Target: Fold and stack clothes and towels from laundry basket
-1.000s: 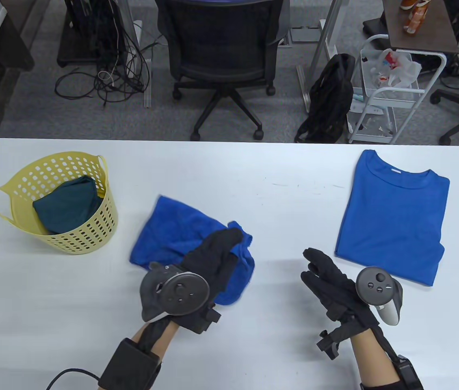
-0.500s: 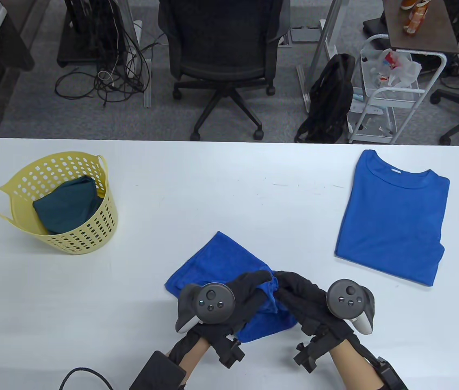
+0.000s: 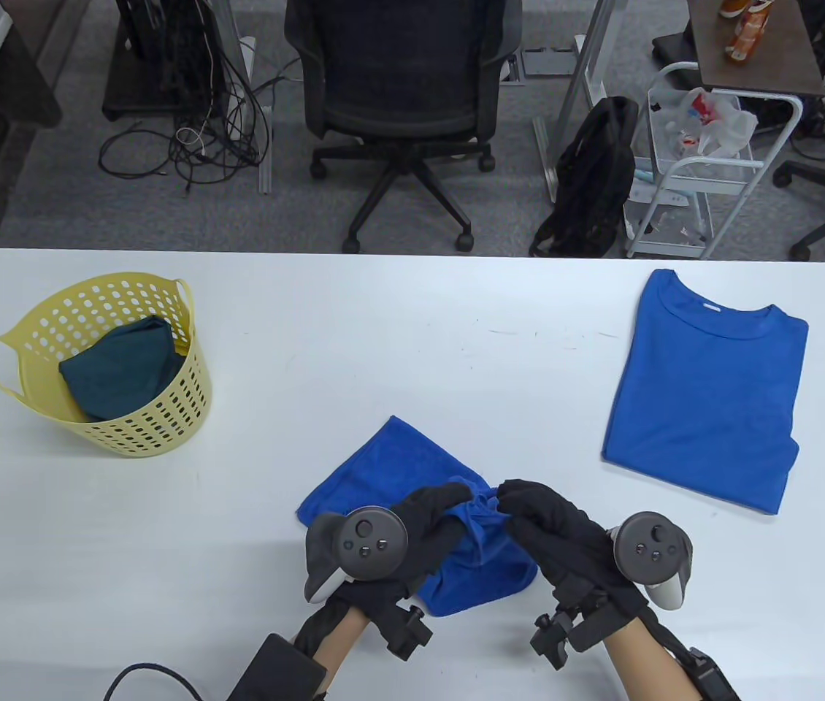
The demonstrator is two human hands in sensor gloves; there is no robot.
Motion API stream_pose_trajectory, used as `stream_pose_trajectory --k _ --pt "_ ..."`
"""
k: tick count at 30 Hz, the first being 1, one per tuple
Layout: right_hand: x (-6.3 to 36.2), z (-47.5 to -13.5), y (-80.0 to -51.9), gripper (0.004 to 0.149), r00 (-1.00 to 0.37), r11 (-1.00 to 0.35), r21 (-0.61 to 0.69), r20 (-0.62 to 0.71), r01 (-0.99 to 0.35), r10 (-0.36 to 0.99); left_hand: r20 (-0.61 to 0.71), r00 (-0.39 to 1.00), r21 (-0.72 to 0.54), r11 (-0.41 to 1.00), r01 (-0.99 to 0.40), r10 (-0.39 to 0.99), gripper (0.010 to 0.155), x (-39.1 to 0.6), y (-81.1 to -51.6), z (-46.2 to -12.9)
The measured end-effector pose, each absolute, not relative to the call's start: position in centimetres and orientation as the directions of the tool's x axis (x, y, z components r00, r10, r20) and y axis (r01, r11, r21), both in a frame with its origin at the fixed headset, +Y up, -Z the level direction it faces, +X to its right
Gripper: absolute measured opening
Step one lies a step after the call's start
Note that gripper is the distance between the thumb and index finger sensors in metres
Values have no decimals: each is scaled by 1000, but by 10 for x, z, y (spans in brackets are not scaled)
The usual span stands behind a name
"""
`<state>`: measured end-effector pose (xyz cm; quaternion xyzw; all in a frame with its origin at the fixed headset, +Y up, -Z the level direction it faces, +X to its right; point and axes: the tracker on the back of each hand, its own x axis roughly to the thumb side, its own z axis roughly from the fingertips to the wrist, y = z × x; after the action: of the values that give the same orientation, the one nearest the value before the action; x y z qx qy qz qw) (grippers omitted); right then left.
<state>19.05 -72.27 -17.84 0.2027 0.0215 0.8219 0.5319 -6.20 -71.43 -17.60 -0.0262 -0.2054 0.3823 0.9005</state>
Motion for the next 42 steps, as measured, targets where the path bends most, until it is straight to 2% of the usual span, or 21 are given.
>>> stream_pose_trajectory --k 2,4,6,7,10,12,15,18,19,22,25,26,27,29,31,32,33,36,38,40,42 --pt "189 -178 -723 38 -338 -427 275 319 -861 886 379 574 -330 685 -649 726 59 -59 -717 -178" --pt "184 -176 -723 38 -343 -438 301 321 -847 883 354 522 -475 630 -615 776 83 -54 -722 -177" --pt "179 -173 -724 38 -389 -488 305 331 -818 860 318 499 -538 587 -605 806 103 -48 -726 -176" --pt "179 -173 -724 37 -397 -497 301 335 -814 854 317 509 -531 594 -604 800 102 -48 -726 -176" --pt "182 -175 -724 37 -353 -462 342 336 -818 873 295 557 -460 627 -629 776 82 -54 -726 -180" --pt "186 -175 -724 37 -297 -403 351 319 -845 900 255 542 -437 596 -674 801 52 -62 -724 -183" --pt "192 -177 -721 40 -286 -397 335 335 -855 898 248 563 -360 614 -702 788 42 -80 -710 -189" --pt "208 -180 -718 41 -259 -320 213 268 -923 928 249 709 -108 747 -656 659 37 -108 -693 -191" --pt "213 -182 -718 41 -282 -336 187 262 -923 923 245 746 -41 775 -631 620 38 -118 -688 -192" --pt "215 -182 -717 41 -436 -486 120 298 -866 849 227 782 4 803 -596 580 39 -128 -680 -189" --pt "205 -180 -711 42 -525 -617 122 415 -777 743 195 909 167 901 -401 369 41 -131 -670 -184" --pt "202 -179 -708 46 -547 -668 132 470 -732 693 191 929 212 911 -354 316 42 -135 -666 -182" --pt "200 -179 -705 56 -579 -723 147 501 -675 643 192 926 232 902 -365 325 41 -141 -661 -180" --pt "195 -178 -700 63 -669 -839 193 525 -509 527 182 900 253 866 -432 396 40 -151 -653 -177" --pt "198 -181 -703 58 -784 -913 195 468 -358 408 89 947 386 866 -319 309 39 -167 -646 -173" --pt "205 -183 -706 54 -816 -926 153 438 -346 377 40 964 423 869 -256 264 39 -177 -645 -173" --pt "211 -186 -709 51 -827 -918 131 399 -375 395 8 966 428 872 -237 259 39 -184 -647 -173" --pt "234 -194 -717 47 -744 -795 184 280 -578 606 -56 951 385 885 -261 304 39 -205 -658 -181" --pt "250 -196 -716 46 -744 -776 145 223 -613 630 -115 962 366 911 -190 247 40 -216 -666 -185" --pt "259 -197 -717 39 -700 -729 135 208 -671 683 -115 963 330 923 -196 245 46 -219 -671 -188" --pt "266 -196 -718 38 -654 -672 84 170 -736 738 -114 964 313 930 -193 239 46 -219 -673 -190"
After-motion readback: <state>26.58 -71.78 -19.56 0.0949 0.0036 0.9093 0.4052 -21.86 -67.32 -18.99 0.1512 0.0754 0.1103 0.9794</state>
